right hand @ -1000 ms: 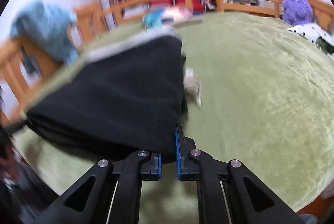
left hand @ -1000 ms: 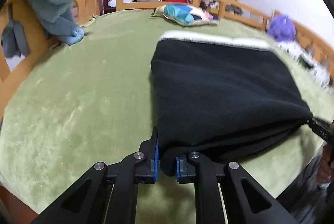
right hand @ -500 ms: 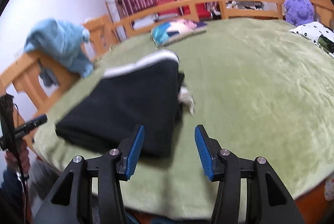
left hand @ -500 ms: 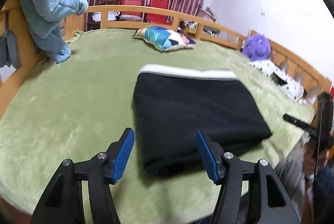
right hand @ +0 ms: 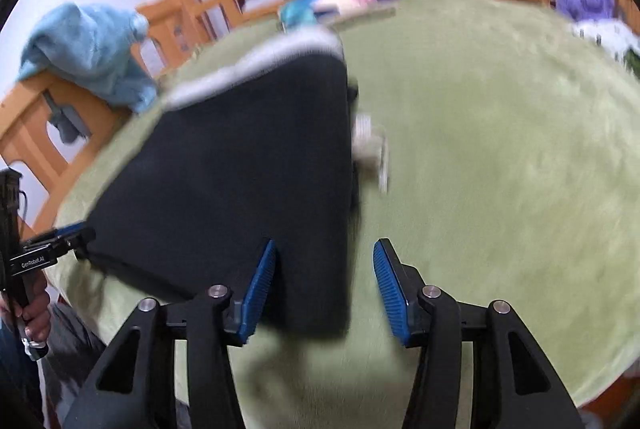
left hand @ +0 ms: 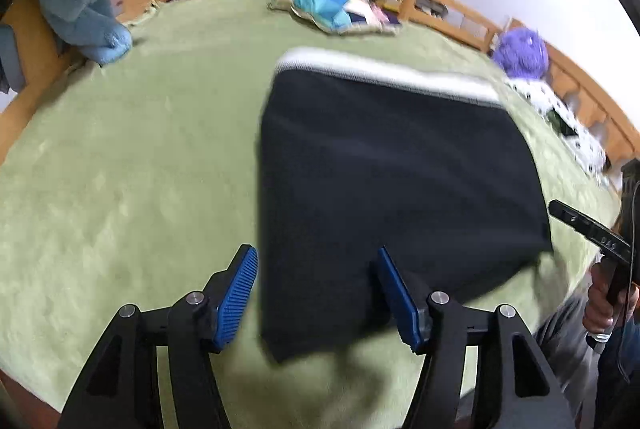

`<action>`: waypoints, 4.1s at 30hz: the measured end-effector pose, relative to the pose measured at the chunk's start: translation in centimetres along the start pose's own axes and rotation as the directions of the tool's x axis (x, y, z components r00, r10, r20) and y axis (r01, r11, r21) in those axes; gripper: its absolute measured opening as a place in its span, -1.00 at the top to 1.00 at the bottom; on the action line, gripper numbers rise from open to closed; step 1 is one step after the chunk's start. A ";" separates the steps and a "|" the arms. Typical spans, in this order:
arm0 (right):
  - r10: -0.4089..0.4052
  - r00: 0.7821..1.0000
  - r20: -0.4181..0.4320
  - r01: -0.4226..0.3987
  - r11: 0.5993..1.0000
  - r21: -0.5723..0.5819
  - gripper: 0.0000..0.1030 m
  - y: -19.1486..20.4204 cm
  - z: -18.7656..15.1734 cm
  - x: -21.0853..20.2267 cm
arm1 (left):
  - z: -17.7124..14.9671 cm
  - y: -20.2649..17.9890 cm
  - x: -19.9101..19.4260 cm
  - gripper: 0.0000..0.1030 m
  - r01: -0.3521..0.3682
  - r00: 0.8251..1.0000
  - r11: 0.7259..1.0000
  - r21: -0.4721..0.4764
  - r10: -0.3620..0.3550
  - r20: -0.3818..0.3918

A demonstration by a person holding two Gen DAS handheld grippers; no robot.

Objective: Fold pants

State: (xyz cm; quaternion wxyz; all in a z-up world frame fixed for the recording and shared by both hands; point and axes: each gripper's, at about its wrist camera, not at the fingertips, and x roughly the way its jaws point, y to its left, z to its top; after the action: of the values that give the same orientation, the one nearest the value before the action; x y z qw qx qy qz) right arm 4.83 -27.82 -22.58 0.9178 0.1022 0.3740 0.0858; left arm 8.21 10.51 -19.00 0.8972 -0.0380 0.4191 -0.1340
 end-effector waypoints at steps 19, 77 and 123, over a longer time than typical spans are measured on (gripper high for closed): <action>0.103 0.987 -0.124 -0.089 0.989 0.114 0.73 -4.5 15.9 14.7 | 10.5 -0.5 8.9 -0.22 0.036 0.995 0.997 -0.071 -0.042 -0.092; -0.289 0.939 0.186 0.294 0.956 0.003 -0.99 8.8 4.6 -21.4 | 0.6 -15.1 -17.9 -0.77 -0.184 0.972 0.982 0.033 0.177 0.157; -0.302 0.935 0.185 0.304 0.953 0.014 -0.99 8.9 3.4 -23.4 | -0.1 -15.2 -18.8 -0.78 -0.186 0.967 0.982 -0.023 0.187 0.175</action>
State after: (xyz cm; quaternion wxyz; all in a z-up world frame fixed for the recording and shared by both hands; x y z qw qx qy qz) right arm -9.95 -25.15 -2.32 0.9514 0.0443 0.2979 -0.0637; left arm -6.58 1.07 -2.35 0.9392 -0.0132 0.3403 -0.0437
